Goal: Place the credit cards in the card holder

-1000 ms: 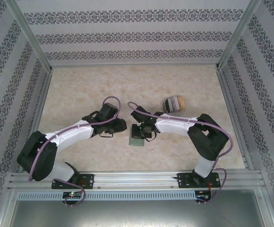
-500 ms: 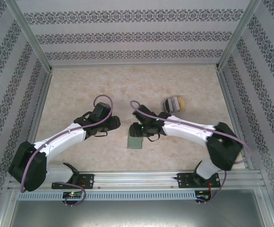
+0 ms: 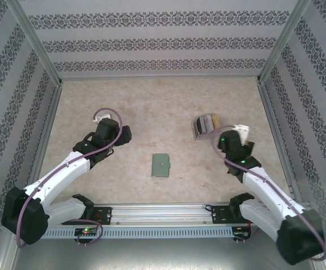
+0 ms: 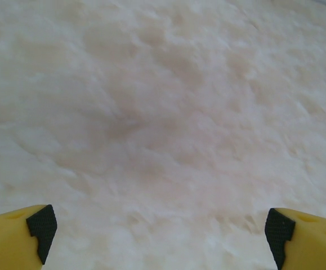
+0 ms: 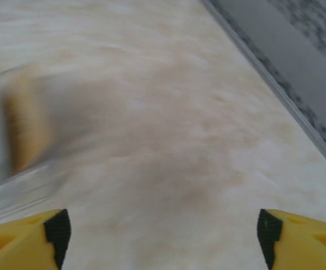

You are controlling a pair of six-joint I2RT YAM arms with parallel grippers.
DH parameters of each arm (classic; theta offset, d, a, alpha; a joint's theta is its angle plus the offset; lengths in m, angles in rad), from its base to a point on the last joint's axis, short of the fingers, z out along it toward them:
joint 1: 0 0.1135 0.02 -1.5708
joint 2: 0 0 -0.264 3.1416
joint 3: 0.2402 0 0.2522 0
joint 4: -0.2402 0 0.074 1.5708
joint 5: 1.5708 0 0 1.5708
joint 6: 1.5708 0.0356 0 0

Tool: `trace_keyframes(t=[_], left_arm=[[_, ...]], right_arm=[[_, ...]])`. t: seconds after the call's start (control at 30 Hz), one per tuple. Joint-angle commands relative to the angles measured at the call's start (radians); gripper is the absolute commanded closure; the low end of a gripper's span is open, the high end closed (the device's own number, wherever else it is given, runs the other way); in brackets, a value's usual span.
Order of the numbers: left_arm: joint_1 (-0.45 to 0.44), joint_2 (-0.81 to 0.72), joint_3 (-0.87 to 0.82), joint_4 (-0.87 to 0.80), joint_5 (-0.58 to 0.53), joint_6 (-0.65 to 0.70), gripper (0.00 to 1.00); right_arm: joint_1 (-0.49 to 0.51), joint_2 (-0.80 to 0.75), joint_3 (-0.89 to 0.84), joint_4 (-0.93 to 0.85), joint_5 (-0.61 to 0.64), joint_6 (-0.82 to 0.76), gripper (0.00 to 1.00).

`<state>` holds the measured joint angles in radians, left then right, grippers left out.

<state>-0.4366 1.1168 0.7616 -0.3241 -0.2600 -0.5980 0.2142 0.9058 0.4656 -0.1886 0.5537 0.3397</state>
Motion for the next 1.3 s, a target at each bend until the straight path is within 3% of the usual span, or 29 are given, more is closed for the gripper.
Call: trace_keyframes(t=[0.0,0.07,0.2,0.3,0.37,0.47,0.67,0.73,0.87,1.0,1.07,1.1,1.17,1.2,1.27], left_arm=[[0.05,-0.01,-0.004,0.041,-0.156,0.117,0.01],[0.088,-0.009,-0.02,0.087,-0.188,0.174,0.0],[0.182,0.004,-0.08,0.21,-0.231,0.24,0.0],[0.243,0.036,-0.148,0.375,-0.239,0.306,0.0],[0.276,0.068,-0.172,0.45,-0.24,0.345,0.0],[0.324,0.124,-0.202,0.547,-0.231,0.363,0.0],[0.351,0.274,-0.24,0.785,-0.149,0.474,0.0],[0.352,0.311,-0.273,0.889,-0.121,0.523,0.01],[0.369,0.393,-0.348,1.132,-0.025,0.563,0.0],[0.397,0.415,-0.355,1.134,0.097,0.567,0.01],[0.404,0.469,-0.403,1.312,0.094,0.572,0.01],[0.405,0.426,-0.374,1.179,0.098,0.558,0.01],[0.409,0.459,-0.381,1.248,0.089,0.56,0.01],[0.409,0.435,-0.366,1.171,0.089,0.55,0.01],[0.409,0.451,-0.375,1.222,0.085,0.557,0.01]], right_arm=[[-0.109,-0.018,-0.018,0.274,-0.149,-0.197,0.14],[-0.131,0.02,-0.076,0.416,-0.176,-0.284,0.13],[-0.147,0.126,-0.095,0.503,-0.281,-0.277,0.12],[-0.15,0.22,-0.161,0.691,-0.286,-0.28,0.1],[-0.163,0.26,-0.128,0.681,-0.282,-0.274,0.08],[-0.181,0.327,-0.131,0.816,-0.293,-0.265,0.06],[-0.214,0.503,-0.11,1.038,-0.356,-0.226,0.04],[-0.194,0.521,-0.094,1.021,-0.386,-0.263,0.03],[-0.191,0.605,-0.177,1.246,-0.341,-0.252,0.02],[-0.19,0.59,-0.191,1.243,-0.311,-0.244,0.02],[-0.189,0.577,-0.183,1.208,-0.307,-0.241,0.02],[-0.188,0.584,-0.178,1.211,-0.305,-0.244,0.02],[-0.184,0.584,-0.165,1.187,-0.304,-0.249,0.02],[-0.182,0.585,-0.153,1.17,-0.302,-0.251,0.02],[-0.174,0.592,-0.131,1.141,-0.301,-0.264,0.02]])
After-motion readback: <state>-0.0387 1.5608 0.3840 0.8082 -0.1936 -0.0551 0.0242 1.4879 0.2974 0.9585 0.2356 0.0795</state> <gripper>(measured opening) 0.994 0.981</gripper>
